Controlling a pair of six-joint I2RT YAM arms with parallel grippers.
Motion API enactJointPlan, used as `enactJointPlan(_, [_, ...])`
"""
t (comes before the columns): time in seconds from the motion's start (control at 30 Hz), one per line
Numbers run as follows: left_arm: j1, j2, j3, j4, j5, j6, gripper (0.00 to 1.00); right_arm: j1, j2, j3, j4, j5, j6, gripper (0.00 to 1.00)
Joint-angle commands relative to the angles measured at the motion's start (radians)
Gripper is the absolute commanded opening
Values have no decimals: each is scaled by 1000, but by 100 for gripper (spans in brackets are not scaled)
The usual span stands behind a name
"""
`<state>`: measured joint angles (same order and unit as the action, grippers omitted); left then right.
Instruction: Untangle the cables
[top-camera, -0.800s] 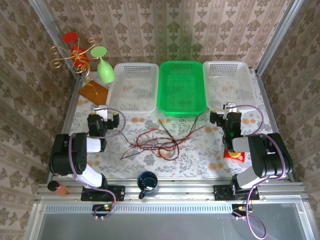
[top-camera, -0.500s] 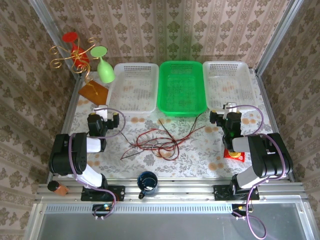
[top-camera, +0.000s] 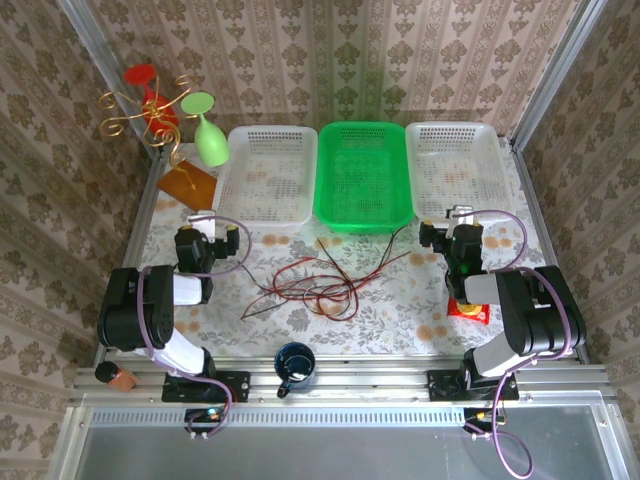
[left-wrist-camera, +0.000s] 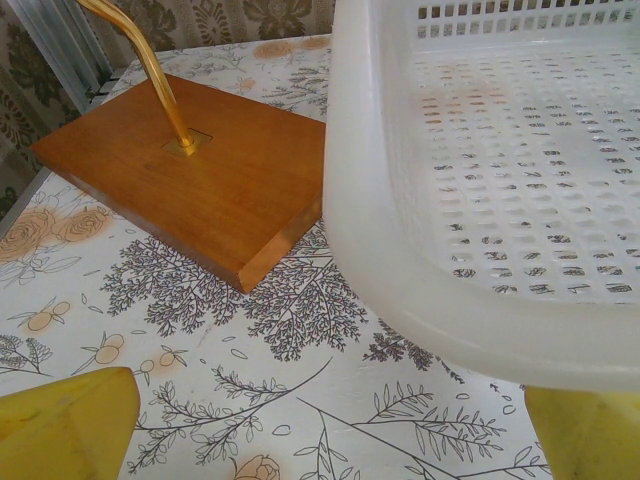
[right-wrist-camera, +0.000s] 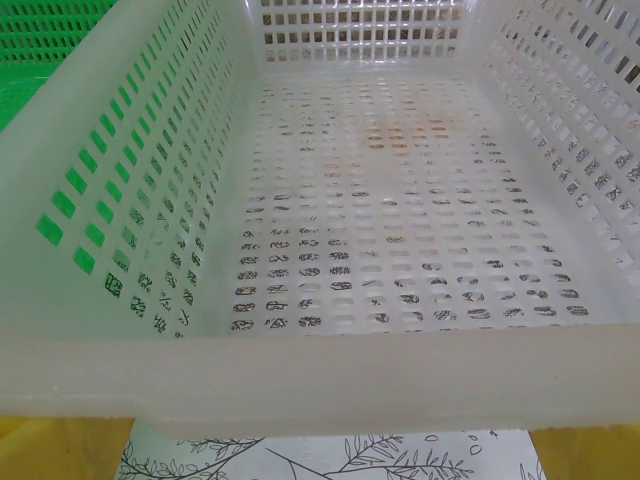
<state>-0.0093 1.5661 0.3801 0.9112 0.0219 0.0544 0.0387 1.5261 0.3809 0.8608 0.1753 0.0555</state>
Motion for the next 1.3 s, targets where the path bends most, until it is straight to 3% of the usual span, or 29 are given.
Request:
enactJointPlan(0.0, [6, -9, 13, 6, 0, 11, 100, -3, 3, 13, 16, -5, -5, 100])
enactJointPlan(0.13, [-9, -11, -6, 41, -19, 21, 100, -3, 0, 5, 32, -5, -6, 100])
enactJointPlan(0.4, [-59, -35, -132, 263, -44, 73, 100, 16, -54, -125, 226, -41, -47, 100])
enactJointPlan(0.53, [-83, -76, -157, 272, -62, 100, 100, 44, -142, -112, 115, -66, -86, 100])
enactJointPlan(0.73, [-159, -189, -191, 253, -184, 150, 100, 91, -354, -106, -135, -15, -85, 100])
enactJointPlan(0.9, [-224, -327, -162, 91, -226, 199, 100, 95, -572, -112, -354, 29, -45, 100])
enactJointPlan(1.0, [-230, -415, -135, -17, -240, 186, 100, 95, -689, -66, -561, 104, 70, 100])
enactJointPlan(1.13, [-249, -542, -12, -382, -210, 138, 100, 96, -753, 75, -929, 107, 250, 100])
enactJointPlan(1.27, [-273, -620, 114, -722, -215, 61, 100, 115, -746, 175, -1188, -54, 407, 96])
